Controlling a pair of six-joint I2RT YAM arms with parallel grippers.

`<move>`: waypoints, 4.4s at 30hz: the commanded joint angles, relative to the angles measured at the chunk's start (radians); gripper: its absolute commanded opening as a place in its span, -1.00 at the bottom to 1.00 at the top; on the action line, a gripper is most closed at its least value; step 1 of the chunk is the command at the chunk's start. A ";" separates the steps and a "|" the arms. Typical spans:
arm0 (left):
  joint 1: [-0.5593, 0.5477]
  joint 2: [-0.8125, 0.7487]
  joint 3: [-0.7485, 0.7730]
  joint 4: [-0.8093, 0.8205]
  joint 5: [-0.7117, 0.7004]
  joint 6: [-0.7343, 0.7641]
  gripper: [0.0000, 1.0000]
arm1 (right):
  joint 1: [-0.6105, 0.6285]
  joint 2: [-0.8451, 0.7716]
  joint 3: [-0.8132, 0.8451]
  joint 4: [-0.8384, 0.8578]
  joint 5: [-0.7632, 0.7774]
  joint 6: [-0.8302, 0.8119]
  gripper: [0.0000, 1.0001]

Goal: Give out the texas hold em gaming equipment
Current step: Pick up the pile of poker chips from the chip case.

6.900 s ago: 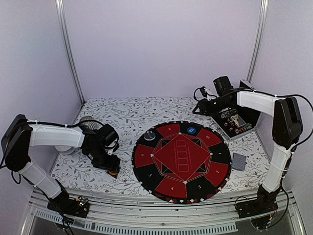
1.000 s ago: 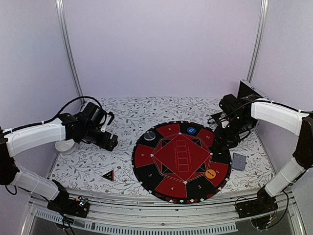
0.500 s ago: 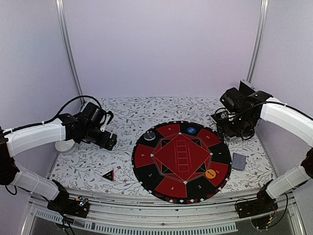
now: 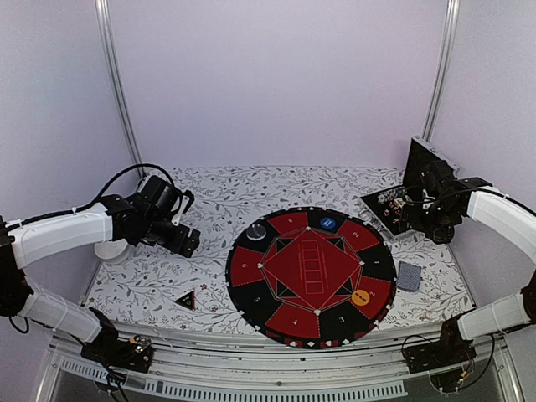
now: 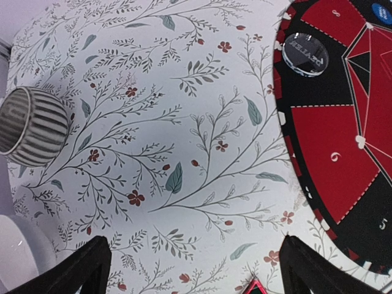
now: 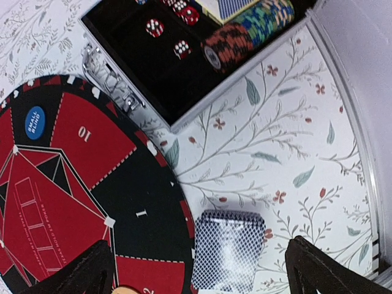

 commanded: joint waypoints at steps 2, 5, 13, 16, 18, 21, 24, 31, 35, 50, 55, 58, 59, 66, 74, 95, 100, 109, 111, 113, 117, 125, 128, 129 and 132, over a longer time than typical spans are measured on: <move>0.011 0.011 -0.006 0.020 -0.006 0.015 0.96 | -0.080 0.127 0.128 0.156 -0.011 -0.154 0.93; 0.012 0.011 -0.007 0.024 -0.019 0.018 0.96 | -0.087 0.277 0.261 0.171 -0.007 -0.253 0.68; 0.019 0.002 -0.018 0.056 -0.017 0.037 0.96 | -0.087 0.665 0.638 0.192 -0.054 -0.509 0.18; 0.020 0.002 -0.022 0.064 -0.018 0.041 0.96 | -0.090 0.800 0.767 0.195 -0.017 -0.562 0.06; 0.022 0.004 -0.024 0.066 -0.018 0.041 0.96 | -0.094 0.869 0.839 0.195 -0.004 -0.598 0.02; 0.022 0.008 -0.024 0.070 -0.021 0.043 0.96 | -0.111 0.957 0.932 0.196 0.004 -0.617 0.00; 0.024 0.013 -0.024 0.074 -0.018 0.044 0.96 | -0.119 1.023 0.988 0.193 0.032 -0.638 -0.03; 0.028 0.028 -0.021 0.074 -0.014 0.047 0.96 | -0.119 1.075 0.968 0.186 0.101 -0.657 -0.13; 0.030 0.030 -0.021 0.074 -0.008 0.049 0.96 | -0.119 1.073 0.952 0.187 0.106 -0.662 -0.19; 0.035 0.028 -0.021 0.074 0.005 0.050 0.96 | -0.070 1.159 0.994 0.173 0.126 -0.694 -0.41; 0.036 0.026 -0.021 0.074 0.018 0.050 0.96 | -0.057 1.156 0.991 0.162 0.133 -0.681 -0.47; 0.036 0.027 -0.021 0.074 0.022 0.051 0.96 | -0.040 1.153 0.990 0.158 0.144 -0.686 -0.49; 0.037 0.026 -0.021 0.074 0.023 0.050 0.96 | -0.032 1.151 0.989 0.159 0.144 -0.689 -0.49; 0.039 0.032 -0.021 0.074 0.030 0.052 0.96 | -0.019 1.146 1.000 0.171 0.160 -0.691 -0.49; 0.040 0.027 -0.021 0.074 0.032 0.050 0.96 | -0.021 1.173 1.005 0.175 0.181 -0.707 -0.49; 0.042 0.011 -0.027 0.082 0.049 0.050 0.96 | -0.076 1.157 1.001 0.161 0.068 -0.668 -0.34; 0.043 0.010 -0.027 0.080 0.045 0.049 0.96 | -0.079 1.173 1.013 0.157 0.022 -0.669 -0.33; 0.044 0.011 -0.027 0.080 0.048 0.050 0.96 | -0.082 1.176 1.009 0.143 0.171 -0.643 -0.30; 0.043 0.009 -0.027 0.080 0.048 0.049 0.96 | -0.084 1.178 1.007 0.140 0.226 -0.647 -0.29; 0.043 0.009 -0.027 0.080 0.049 0.049 0.96 | -0.084 1.179 1.009 0.140 0.251 -0.654 -0.28; 0.043 0.011 -0.027 0.080 0.051 0.050 0.96 | -0.084 1.180 1.017 0.141 0.234 -0.666 -0.26; 0.045 0.011 -0.027 0.080 0.049 0.050 0.96 | -0.084 1.186 1.015 0.137 0.110 -0.671 -0.30; 0.045 0.011 -0.026 0.080 0.054 0.050 0.96 | -0.082 1.183 1.017 0.130 0.098 -0.664 -0.32; 0.045 0.011 -0.027 0.081 0.055 0.052 0.96 | -0.081 1.180 1.016 0.125 0.101 -0.662 -0.32; 0.045 0.011 -0.026 0.081 0.058 0.052 0.96 | -0.070 1.171 1.012 0.117 0.103 -0.662 -0.35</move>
